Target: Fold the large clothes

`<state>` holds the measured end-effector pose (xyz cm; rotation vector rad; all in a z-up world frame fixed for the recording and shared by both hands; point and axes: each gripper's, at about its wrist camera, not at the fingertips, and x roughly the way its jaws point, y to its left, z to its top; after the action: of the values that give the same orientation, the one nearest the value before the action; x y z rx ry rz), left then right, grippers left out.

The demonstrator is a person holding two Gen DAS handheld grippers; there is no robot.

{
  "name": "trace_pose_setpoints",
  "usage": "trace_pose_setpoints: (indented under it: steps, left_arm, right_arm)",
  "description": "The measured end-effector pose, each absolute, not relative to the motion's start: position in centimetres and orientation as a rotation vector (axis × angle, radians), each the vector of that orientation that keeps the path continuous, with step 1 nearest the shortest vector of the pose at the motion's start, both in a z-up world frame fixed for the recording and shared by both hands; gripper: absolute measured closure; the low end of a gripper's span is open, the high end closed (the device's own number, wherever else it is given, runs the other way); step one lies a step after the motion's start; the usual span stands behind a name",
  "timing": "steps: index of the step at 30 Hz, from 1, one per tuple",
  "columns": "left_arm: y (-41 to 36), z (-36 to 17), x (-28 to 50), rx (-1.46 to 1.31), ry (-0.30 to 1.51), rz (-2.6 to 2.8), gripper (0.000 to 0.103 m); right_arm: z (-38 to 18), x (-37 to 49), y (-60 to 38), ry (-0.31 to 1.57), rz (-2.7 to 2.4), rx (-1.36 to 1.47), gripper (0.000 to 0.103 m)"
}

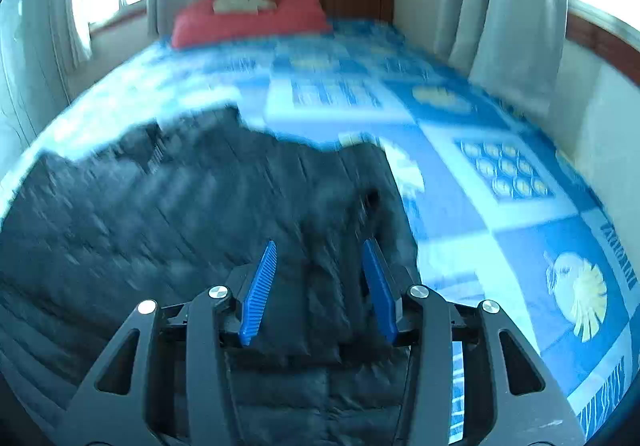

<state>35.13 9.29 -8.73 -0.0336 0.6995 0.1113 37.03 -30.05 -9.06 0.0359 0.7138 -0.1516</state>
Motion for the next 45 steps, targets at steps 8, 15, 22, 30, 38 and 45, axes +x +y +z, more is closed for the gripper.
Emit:
trace_pose_setpoints:
  steps: [8, 15, 22, 30, 38, 45]
  left_arm:
    - [8.0, -11.5, 43.2, 0.082, 0.803, 0.150, 0.031]
    - [9.0, -15.2, 44.4, 0.046, 0.909, 0.132, 0.029]
    - [9.6, -9.2, 41.7, -0.033, 0.815, 0.190, 0.030]
    - [6.5, -16.3, 46.8, 0.039, 0.933, 0.128, 0.028]
    - [10.4, -12.6, 42.3, -0.126, 0.854, 0.111, 0.027]
    - [11.0, -17.0, 42.1, -0.086, 0.957, 0.115, 0.023]
  right_arm:
    - [-14.1, 44.8, -28.6, 0.848, -0.175, 0.027, 0.058]
    - [-16.4, 45.6, -28.5, 0.881, -0.193, 0.003, 0.051]
    - [-12.0, 45.4, -25.5, 0.774, -0.077, 0.049, 0.051]
    - [-16.7, 49.8, -19.5, 0.883, 0.003, -0.039, 0.048]
    - [-13.1, 44.5, -23.9, 0.800, -0.030, 0.033, 0.045]
    - [-17.8, 42.9, -28.3, 0.871, -0.069, 0.085, 0.043]
